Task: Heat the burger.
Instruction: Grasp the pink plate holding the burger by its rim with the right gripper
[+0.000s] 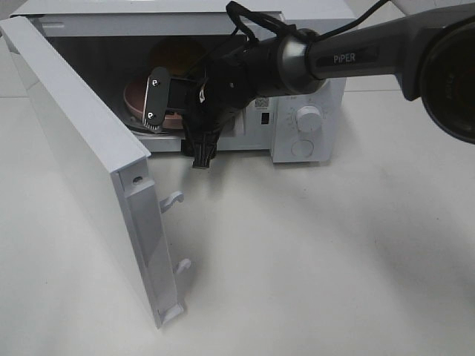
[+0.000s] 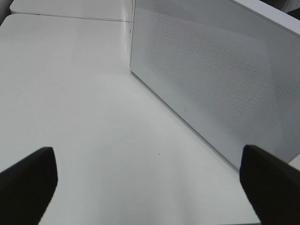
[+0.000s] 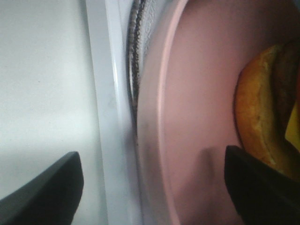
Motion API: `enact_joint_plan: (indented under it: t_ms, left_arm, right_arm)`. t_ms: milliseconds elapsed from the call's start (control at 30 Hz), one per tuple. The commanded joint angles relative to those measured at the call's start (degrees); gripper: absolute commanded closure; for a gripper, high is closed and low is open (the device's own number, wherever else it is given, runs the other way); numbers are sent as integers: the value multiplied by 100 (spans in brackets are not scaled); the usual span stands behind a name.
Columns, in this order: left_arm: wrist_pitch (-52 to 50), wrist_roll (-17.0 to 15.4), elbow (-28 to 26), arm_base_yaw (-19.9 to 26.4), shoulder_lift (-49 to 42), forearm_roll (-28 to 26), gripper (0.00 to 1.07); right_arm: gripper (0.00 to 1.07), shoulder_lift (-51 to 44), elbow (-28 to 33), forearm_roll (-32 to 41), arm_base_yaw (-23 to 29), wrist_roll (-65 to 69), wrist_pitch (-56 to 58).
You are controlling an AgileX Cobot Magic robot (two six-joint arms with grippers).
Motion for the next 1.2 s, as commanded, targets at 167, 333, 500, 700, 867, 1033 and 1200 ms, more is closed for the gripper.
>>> enact_joint_plan:
  t_ms: [167,333,500,700,867,1033,1200]
  left_arm:
    - [-52,-46,6,23,-86,11,9]
    - [-52,-46,6,23,-86,11,9]
    - [-52,-46,6,23,-86,11,9]
    - [-52,-46,6,23,-86,11,9]
    - [-52,-46,6,23,-86,11,9]
    - [-52,-46,6,23,-86,11,9]
    - [-52,-46,6,23,-86,11,9]
  right_arm:
    - [29,109,-52,34,-52,-29,-86]
    - [37,109,-52,34,-52,-17,-80]
    - [63,109,-52,34,-52,6,-29]
    - [102,109,-52,52,-52,11,69]
    - [107,86,-52,52,-46,11,178]
    - [107,29,-52,63,11,0,344]
    - [107,-52,-52,344,57,-80,596]
